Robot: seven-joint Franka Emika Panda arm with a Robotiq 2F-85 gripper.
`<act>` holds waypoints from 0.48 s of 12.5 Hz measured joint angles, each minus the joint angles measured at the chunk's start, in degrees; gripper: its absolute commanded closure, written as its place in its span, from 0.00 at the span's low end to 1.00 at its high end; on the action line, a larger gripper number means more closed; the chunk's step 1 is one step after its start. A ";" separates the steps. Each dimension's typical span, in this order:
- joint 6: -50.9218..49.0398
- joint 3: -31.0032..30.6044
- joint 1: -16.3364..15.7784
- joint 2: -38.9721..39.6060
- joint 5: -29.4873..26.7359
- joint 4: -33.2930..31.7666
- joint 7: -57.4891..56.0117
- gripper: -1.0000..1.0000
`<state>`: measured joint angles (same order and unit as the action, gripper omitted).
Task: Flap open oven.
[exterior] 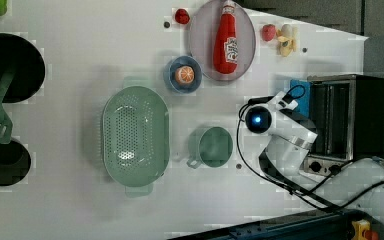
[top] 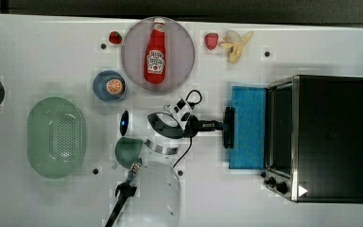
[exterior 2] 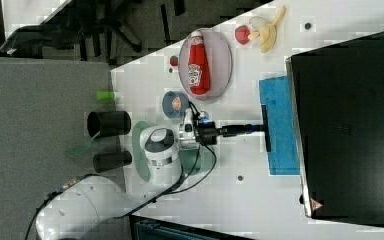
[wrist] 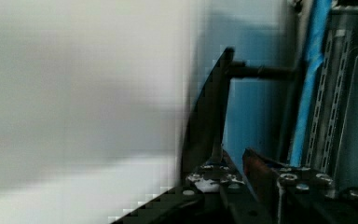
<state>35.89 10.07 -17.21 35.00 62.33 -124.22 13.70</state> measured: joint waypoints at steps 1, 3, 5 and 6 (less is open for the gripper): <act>0.31 0.15 -0.06 -2.18 -4.42 0.00 0.72 0.83; 0.28 0.52 0.00 -8.34 -13.71 0.34 1.39 0.83; 0.42 1.04 -0.13 -17.43 -23.44 0.45 1.41 0.83; -0.11 1.42 -0.04 -22.55 -30.07 1.01 1.43 0.83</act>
<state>35.78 11.49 -17.25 12.45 32.26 -123.21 15.14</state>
